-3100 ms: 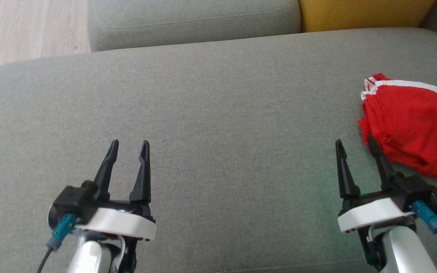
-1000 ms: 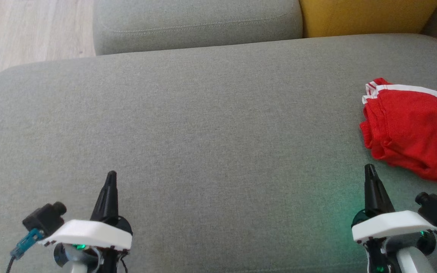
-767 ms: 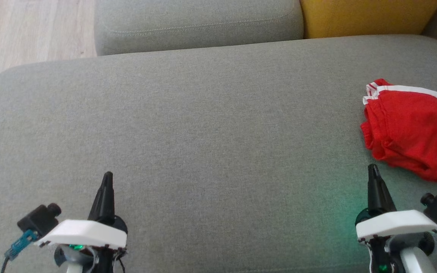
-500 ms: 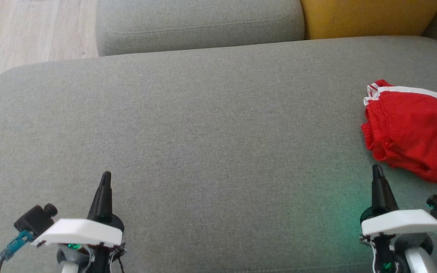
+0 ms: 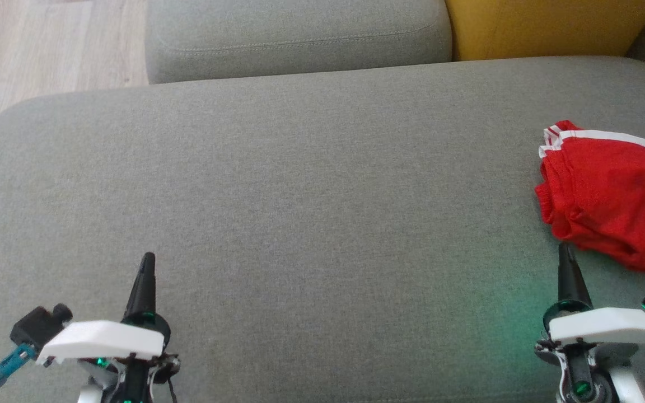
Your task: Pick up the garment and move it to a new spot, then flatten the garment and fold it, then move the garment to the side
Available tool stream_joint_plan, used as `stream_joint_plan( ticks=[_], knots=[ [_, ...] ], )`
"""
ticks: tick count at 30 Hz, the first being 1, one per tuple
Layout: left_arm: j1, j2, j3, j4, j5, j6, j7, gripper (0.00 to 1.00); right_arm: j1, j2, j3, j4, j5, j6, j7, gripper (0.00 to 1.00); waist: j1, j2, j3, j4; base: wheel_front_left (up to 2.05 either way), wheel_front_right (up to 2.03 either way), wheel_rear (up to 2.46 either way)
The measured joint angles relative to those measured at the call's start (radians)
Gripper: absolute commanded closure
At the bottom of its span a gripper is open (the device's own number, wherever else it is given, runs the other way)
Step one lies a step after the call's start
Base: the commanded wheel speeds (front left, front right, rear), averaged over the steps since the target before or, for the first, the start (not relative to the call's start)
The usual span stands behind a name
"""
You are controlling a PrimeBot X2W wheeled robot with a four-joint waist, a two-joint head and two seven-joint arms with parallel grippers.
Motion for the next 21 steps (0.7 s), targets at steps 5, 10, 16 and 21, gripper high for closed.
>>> stream_joint_plan(
  ticks=[5, 10, 16, 21],
  knots=[
    [0.000, 0.000, 0.016, 0.003, -0.054, -0.009, 0.016, 1.00, 0.000, 0.000, -0.007, -0.003, 0.062, 0.000, 0.013, 1.00, 0.0000, 0.0000, -0.002, 0.002, 0.00, 0.00, 0.00],
    [-0.003, 0.000, 0.027, 0.005, -0.117, -0.009, 0.027, 1.00, 0.000, 0.000, -0.020, -0.008, 0.137, 0.000, 0.030, 1.00, 0.0000, 0.0000, -0.004, 0.005, 0.00, 0.00, 0.00],
    [-0.008, 0.001, 0.033, 0.009, -0.171, -0.010, 0.044, 1.00, -0.001, 0.000, -0.025, -0.010, 0.199, 0.000, 0.043, 1.00, 0.0000, 0.0000, -0.006, 0.007, 0.00, 0.00, 0.00],
    [-0.020, 0.001, 0.051, 0.016, -0.224, -0.018, 0.061, 1.00, -0.001, 0.000, -0.032, -0.012, 0.261, 0.000, 0.057, 1.00, 0.0000, 0.0000, -0.008, 0.010, 0.00, 0.00, 0.00]
  ],
)
